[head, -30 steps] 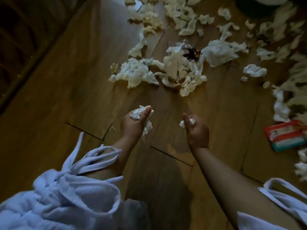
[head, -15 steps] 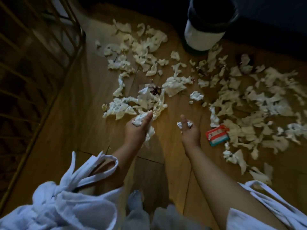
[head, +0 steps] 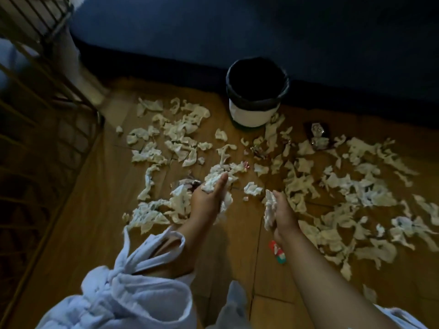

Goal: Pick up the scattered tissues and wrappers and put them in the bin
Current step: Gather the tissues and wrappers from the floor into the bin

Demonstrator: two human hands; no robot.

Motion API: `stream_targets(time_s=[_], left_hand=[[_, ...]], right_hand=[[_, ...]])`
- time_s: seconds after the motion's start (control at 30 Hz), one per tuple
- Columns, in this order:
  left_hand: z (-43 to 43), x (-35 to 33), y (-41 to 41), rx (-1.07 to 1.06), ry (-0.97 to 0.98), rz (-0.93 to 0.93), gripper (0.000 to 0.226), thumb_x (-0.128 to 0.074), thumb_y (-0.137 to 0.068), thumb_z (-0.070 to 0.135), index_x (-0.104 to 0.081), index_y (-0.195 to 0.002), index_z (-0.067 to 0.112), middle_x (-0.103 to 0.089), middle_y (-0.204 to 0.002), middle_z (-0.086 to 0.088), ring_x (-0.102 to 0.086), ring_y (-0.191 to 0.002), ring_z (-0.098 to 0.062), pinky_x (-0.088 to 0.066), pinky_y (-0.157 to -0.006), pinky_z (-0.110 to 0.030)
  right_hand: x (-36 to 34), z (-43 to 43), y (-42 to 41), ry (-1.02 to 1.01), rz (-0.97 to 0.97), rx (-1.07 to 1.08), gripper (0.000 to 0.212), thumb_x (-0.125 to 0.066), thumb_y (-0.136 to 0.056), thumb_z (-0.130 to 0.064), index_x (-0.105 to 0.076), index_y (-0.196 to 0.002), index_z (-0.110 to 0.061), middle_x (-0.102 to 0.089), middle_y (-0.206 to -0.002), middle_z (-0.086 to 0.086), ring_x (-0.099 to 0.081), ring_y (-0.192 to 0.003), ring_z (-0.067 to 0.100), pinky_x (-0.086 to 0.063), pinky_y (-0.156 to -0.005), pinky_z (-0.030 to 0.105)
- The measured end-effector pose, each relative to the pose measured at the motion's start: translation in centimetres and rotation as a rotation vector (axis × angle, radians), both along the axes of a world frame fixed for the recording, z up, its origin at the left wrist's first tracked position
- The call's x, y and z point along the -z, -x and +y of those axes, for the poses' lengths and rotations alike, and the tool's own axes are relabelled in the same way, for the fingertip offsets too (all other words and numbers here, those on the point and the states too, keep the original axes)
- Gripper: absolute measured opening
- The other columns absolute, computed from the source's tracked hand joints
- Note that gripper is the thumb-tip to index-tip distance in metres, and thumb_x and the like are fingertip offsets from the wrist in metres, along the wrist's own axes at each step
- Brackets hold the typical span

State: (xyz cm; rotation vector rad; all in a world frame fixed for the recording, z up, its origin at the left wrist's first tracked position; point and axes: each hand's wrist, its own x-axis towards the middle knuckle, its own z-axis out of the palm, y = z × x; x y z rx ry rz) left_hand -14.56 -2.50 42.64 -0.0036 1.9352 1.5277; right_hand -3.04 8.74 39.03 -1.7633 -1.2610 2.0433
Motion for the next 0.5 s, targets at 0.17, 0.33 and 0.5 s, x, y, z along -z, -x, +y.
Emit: stream_targets(time_s=[0.17, 0.33, 0.5], left_hand=[[5.6, 0.2, 2.1, -0.009, 0.018, -0.045, 0.044, -0.065, -0.083, 0.038, -0.049, -0.048, 0.019, -0.048, -0.034, 0.012, -0.044, -0.035, 0.005, -0.035, -0.04, -0.008], [11.3, 1.7, 5.6, -0.016, 0.005, -0.15, 0.036, -0.065, -0.083, 0.037, -0.068, -0.09, 0.002, -0.065, -0.07, 0.0, -0.061, -0.067, -0.007, -0.045, -0.051, -0.013], [18.5, 3.3, 10.7, 0.023, 0.001, -0.196, 0.03, -0.061, -0.086, 0.037, -0.066, -0.097, 0.01, -0.068, -0.085, 0.0, -0.063, -0.075, -0.008, -0.044, -0.051, -0.01]], right_hand=[[-0.3, 6.4, 2.9, 0.068, 0.126, 0.085, 0.03, -0.043, -0.091, -0.039, -0.054, -0.07, -0.021, -0.057, -0.051, -0.003, -0.052, -0.054, 0.013, -0.04, -0.049, 0.023], [2.2, 12.1, 6.7, 0.174, 0.247, 0.146, 0.027, -0.035, -0.084, -0.027, -0.039, -0.059, -0.019, -0.042, -0.052, -0.002, -0.039, -0.036, 0.007, -0.028, -0.036, 0.014], [3.4, 19.2, 12.8, 0.308, 0.365, 0.176, 0.04, -0.025, -0.085, -0.018, -0.038, -0.046, -0.02, -0.038, -0.04, -0.006, -0.034, -0.036, 0.007, -0.021, -0.043, 0.016]])
